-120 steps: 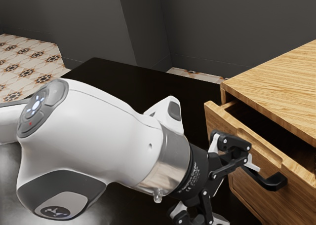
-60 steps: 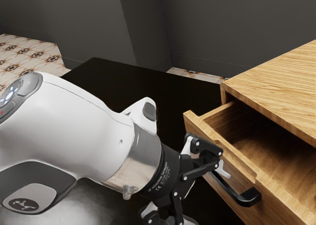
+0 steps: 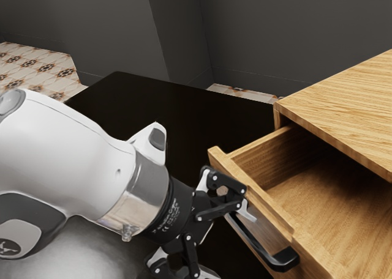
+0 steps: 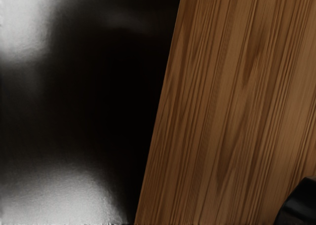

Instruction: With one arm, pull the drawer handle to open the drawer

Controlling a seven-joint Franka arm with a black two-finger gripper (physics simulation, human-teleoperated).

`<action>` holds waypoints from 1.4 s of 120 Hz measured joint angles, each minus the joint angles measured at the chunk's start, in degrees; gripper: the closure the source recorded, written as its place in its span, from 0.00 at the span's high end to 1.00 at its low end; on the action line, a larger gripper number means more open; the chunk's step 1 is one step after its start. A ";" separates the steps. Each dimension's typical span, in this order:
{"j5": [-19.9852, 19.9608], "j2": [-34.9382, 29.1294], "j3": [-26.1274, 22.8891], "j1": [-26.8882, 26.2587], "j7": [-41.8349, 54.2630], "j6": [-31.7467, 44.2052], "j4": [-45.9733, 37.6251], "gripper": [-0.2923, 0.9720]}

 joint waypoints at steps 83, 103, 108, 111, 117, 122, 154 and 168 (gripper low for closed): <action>0.08 -8.37 -0.51 -1.80 0.89 -1.96 -4.25 0.76; 0.13 -10.34 -0.83 -1.81 1.05 -3.15 -5.62 0.76; 0.14 -10.68 -0.84 -1.81 1.09 -3.39 -5.96 0.76; 0.14 -10.87 -0.85 -1.81 1.11 -3.53 -6.13 0.76; 0.13 -11.42 -0.85 -1.80 1.14 -3.86 -6.31 0.76; 0.14 -12.20 -0.85 -1.80 1.16 -4.25 -6.47 0.76; 0.16 -16.23 -1.63 -1.79 1.29 -7.35 -8.21 0.76; 0.16 -17.71 -2.57 -1.79 1.32 -8.70 -8.93 0.76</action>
